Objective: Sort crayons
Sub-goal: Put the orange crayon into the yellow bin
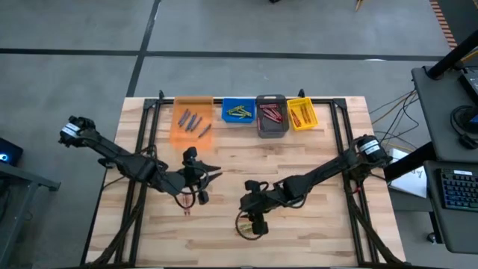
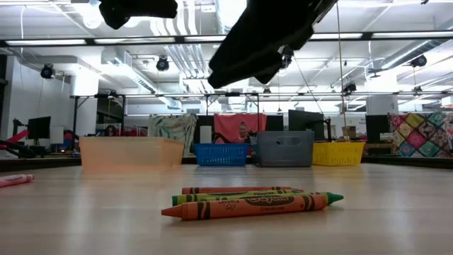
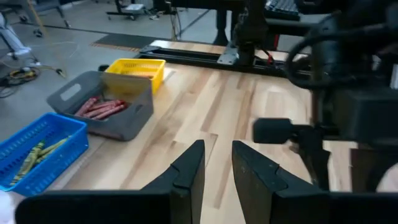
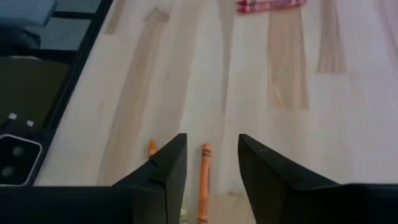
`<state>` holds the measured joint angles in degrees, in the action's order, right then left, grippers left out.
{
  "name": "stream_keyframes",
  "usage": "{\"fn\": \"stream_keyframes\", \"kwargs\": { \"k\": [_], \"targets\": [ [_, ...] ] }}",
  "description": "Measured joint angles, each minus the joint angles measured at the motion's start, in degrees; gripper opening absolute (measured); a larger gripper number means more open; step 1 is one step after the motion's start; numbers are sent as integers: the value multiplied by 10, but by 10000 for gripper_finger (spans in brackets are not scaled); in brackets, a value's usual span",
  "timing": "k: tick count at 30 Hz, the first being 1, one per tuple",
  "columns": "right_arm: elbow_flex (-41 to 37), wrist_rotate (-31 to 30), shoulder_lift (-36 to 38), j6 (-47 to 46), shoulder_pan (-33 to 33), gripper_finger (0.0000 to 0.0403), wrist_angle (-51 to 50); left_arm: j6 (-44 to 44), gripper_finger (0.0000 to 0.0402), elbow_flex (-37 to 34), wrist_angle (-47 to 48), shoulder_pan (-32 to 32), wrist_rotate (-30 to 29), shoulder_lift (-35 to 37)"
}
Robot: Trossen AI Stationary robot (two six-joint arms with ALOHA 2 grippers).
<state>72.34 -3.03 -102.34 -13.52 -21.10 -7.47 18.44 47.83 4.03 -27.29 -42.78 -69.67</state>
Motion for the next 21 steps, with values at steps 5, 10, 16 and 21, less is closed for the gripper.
{"fn": "stream_keyframes", "kwargs": {
  "k": [5,10,16,21],
  "targets": [
    [6,-15,-31,-21,-11,141,2,0,64,0,-1,0,-3,-1],
    [12,-16,-60,-52,-12,137,-18,0,64,0,2,-1,-2,-4],
    [13,-16,-83,-62,-13,124,-48,0,64,0,0,-3,-2,-7],
    [13,-15,-90,-66,-13,115,-60,0,64,0,1,-3,-2,-9]
  ]
}}
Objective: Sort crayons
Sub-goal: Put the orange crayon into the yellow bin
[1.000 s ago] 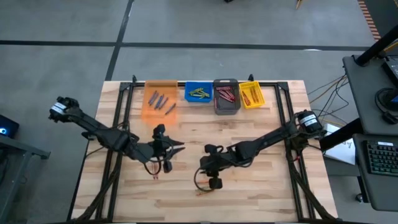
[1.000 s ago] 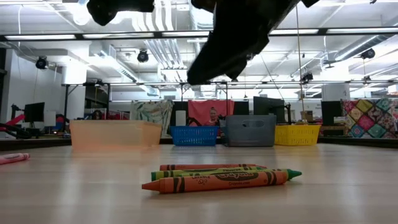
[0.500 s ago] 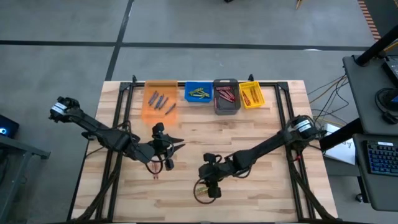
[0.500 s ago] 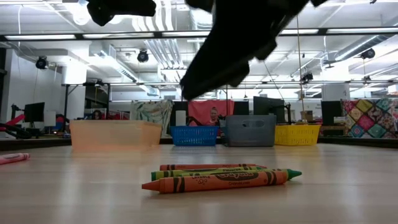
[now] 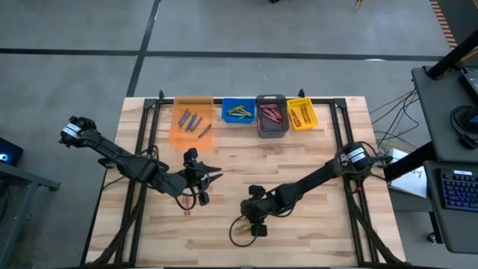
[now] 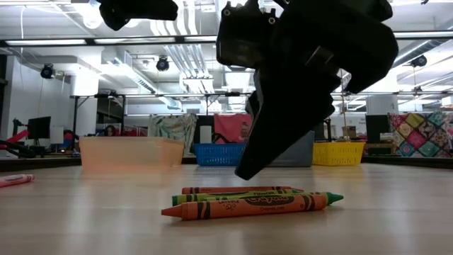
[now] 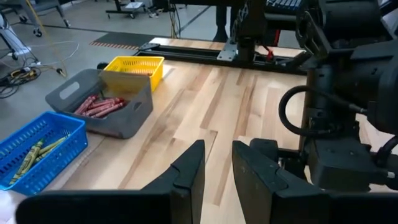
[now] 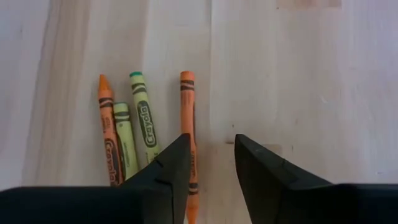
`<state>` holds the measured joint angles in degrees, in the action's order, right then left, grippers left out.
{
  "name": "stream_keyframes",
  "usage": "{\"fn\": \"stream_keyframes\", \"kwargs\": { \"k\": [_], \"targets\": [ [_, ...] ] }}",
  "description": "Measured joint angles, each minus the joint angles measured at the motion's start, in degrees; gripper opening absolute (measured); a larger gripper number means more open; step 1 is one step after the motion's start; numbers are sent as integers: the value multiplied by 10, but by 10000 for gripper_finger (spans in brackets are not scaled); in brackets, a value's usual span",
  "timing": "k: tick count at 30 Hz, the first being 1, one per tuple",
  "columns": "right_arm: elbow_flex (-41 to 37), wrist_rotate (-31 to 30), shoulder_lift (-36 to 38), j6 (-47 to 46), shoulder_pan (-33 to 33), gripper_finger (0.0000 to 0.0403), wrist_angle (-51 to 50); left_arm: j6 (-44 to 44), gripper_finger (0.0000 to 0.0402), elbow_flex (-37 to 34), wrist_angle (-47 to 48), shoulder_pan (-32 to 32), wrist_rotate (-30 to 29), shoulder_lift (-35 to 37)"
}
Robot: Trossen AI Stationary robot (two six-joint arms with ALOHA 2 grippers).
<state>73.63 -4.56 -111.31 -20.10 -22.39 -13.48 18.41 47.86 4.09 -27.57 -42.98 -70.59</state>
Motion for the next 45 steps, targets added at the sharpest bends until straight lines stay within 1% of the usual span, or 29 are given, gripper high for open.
{"fn": "stream_keyframes", "kwargs": {
  "k": [6,9,13,19,25,28,33,39,41,43,45],
  "targets": [
    [0,1,-2,-4,-4,109,5,0,64,0,-5,0,0,0],
    [12,2,-2,-21,-7,110,5,-1,64,0,-5,0,0,0],
    [20,0,-3,-20,-10,111,10,-1,64,0,-6,0,0,0],
    [20,1,-40,-20,-10,105,25,-2,64,0,-6,0,0,0],
    [20,1,-41,-21,-9,106,25,-2,64,0,-7,0,0,0],
    [20,1,-40,-13,-6,100,23,-2,64,0,-7,0,0,0],
    [19,4,-40,4,4,81,21,-2,64,0,-8,0,0,0],
    [19,13,-39,16,20,22,21,-4,64,0,-11,0,-1,0],
    [18,17,-37,24,26,14,20,-10,64,0,-12,0,-2,0],
    [17,17,-32,33,33,11,15,-13,64,0,-13,0,-22,1],
    [16,11,-20,45,43,10,-1,-14,64,0,-12,0,-60,7]
  ]
}}
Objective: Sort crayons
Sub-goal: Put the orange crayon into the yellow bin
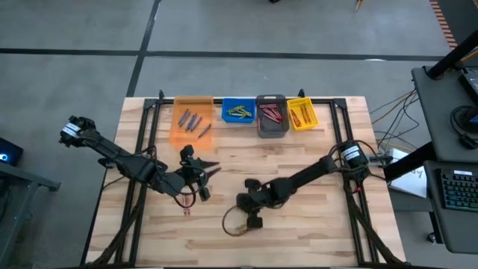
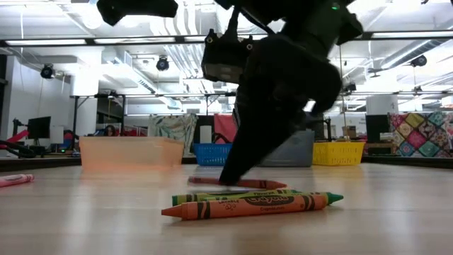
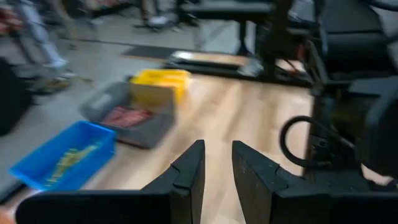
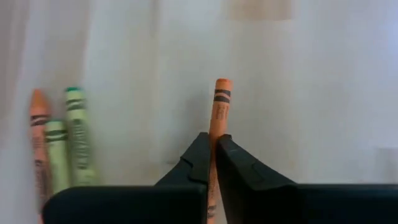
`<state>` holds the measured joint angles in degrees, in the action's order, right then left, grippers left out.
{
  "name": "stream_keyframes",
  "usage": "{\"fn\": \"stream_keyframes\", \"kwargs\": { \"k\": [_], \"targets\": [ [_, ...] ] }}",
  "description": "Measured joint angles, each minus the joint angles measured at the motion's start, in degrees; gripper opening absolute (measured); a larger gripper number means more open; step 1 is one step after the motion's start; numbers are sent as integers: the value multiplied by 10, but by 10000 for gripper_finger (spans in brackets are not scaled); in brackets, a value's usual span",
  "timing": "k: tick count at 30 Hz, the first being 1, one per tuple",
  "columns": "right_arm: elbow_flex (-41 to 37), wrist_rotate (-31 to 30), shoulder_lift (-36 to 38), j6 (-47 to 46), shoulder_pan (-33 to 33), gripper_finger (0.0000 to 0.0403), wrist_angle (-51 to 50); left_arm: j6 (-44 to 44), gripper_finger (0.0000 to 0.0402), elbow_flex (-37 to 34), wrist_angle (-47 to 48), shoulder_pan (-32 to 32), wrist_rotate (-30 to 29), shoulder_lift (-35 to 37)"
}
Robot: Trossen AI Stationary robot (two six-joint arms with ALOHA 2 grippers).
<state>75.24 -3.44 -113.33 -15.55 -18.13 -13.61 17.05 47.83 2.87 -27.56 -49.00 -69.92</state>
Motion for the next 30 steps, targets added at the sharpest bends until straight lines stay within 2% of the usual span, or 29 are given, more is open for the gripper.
{"fn": "stream_keyframes", "kwargs": {
  "k": [2,6,10,14,17,22,26,30],
  "targets": [
    [7,-3,18,7,14,9,-34,-4,64,0,2,0,-28,12],
    [49,-38,63,17,51,8,-168,-24,64,0,8,1,-36,43],
    [106,-100,96,27,107,8,-325,-45,64,0,7,1,-36,67],
    [143,-155,138,28,183,8,-418,-46,64,0,9,1,-37,79],
    [141,-178,167,17,260,8,-431,-58,64,0,11,0,-36,79],
    [107,-162,211,1,411,8,-431,-63,64,0,11,5,-46,80],
    [51,-143,225,1,526,8,-408,-74,64,0,10,18,-46,83],
    [-24,-110,230,3,614,8,-331,-96,64,0,10,44,-46,83]
  ]
}}
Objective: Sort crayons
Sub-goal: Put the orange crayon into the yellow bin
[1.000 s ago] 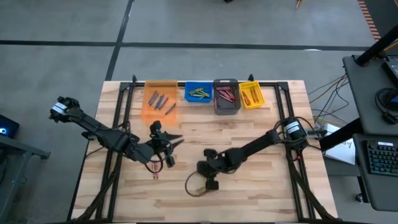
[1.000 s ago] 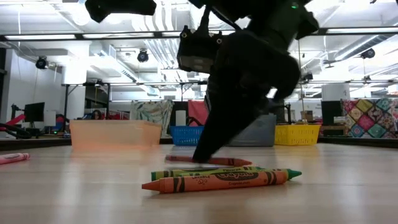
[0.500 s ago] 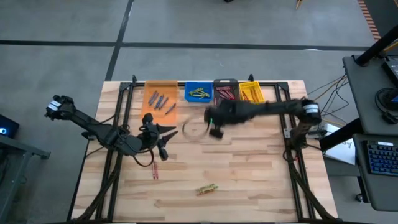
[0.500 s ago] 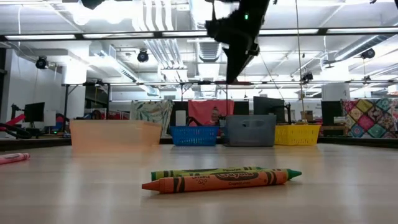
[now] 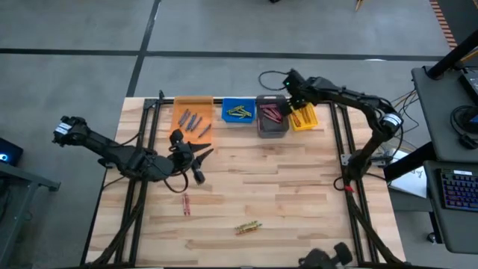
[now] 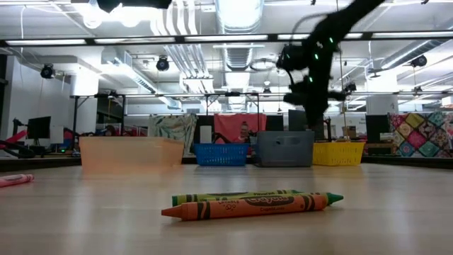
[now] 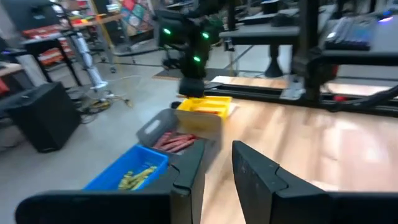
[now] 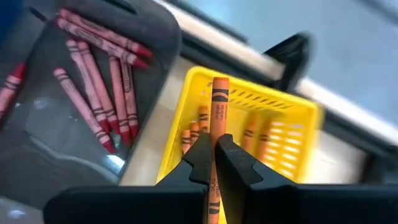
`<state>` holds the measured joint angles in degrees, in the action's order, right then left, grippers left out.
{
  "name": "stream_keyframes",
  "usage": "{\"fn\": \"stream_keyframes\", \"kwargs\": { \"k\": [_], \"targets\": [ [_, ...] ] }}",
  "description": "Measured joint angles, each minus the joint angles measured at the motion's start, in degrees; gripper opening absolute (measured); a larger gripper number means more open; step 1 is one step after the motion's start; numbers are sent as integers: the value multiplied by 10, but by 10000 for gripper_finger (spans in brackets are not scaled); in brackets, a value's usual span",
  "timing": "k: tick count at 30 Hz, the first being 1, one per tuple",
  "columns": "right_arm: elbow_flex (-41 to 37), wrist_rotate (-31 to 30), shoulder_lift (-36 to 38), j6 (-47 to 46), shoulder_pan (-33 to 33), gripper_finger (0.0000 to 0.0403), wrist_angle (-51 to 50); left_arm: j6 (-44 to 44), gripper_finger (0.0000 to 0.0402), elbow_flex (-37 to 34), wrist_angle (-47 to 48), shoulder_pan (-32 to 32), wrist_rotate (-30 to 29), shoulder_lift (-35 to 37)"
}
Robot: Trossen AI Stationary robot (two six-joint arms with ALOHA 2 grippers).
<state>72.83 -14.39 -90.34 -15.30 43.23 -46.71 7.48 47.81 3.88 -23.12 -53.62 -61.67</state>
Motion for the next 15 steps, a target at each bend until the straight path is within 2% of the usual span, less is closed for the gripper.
{"fn": "stream_keyframes", "kwargs": {
  "k": [4,8,15],
  "targets": [
    [-61,71,-7,8,48,9,82,-42,64,0,0,43,0,0],
    [-87,69,-6,-12,58,9,102,-81,64,0,0,90,0,0],
    [-116,68,-6,-30,58,16,121,-77,64,0,1,141,1,0]
  ]
}}
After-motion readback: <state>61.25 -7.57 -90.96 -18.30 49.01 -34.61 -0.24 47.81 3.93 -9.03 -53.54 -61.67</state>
